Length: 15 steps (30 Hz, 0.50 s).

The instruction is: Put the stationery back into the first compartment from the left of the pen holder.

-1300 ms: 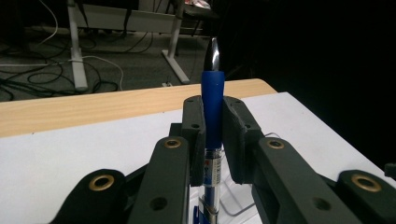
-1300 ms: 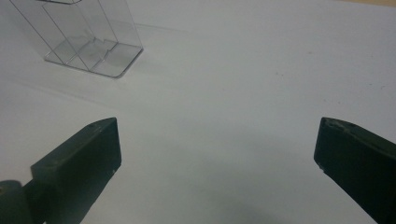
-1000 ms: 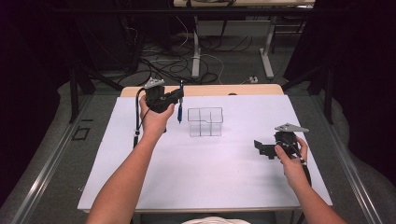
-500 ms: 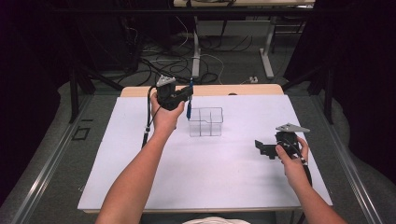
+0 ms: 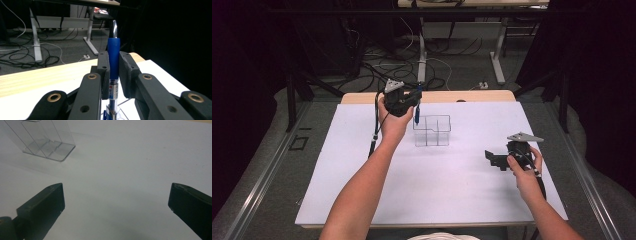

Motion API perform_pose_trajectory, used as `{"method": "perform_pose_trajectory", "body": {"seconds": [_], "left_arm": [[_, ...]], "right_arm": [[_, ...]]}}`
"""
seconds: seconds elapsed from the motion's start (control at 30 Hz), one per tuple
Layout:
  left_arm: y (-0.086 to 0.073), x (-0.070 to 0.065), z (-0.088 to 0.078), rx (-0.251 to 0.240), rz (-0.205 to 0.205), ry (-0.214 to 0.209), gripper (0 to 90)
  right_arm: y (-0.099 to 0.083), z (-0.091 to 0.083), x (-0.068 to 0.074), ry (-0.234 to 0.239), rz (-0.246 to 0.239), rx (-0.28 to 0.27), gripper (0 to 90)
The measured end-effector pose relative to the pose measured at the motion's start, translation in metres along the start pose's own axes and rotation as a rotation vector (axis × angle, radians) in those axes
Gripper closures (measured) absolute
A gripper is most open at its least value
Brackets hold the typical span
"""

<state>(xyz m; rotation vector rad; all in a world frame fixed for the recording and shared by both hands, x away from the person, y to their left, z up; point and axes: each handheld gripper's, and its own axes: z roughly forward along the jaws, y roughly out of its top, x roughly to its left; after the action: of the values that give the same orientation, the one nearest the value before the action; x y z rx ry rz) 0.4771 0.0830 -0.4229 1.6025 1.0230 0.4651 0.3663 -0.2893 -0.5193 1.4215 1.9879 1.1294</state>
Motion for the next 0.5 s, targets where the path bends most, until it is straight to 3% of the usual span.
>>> {"method": "perform_pose_trajectory", "body": {"seconds": [0.5], "left_arm": [[-0.010,0.002,0.014,0.040,0.004,0.018,79.9]], "right_arm": [[0.000,0.000,0.000,0.002,-0.001,0.005,0.1]]}}
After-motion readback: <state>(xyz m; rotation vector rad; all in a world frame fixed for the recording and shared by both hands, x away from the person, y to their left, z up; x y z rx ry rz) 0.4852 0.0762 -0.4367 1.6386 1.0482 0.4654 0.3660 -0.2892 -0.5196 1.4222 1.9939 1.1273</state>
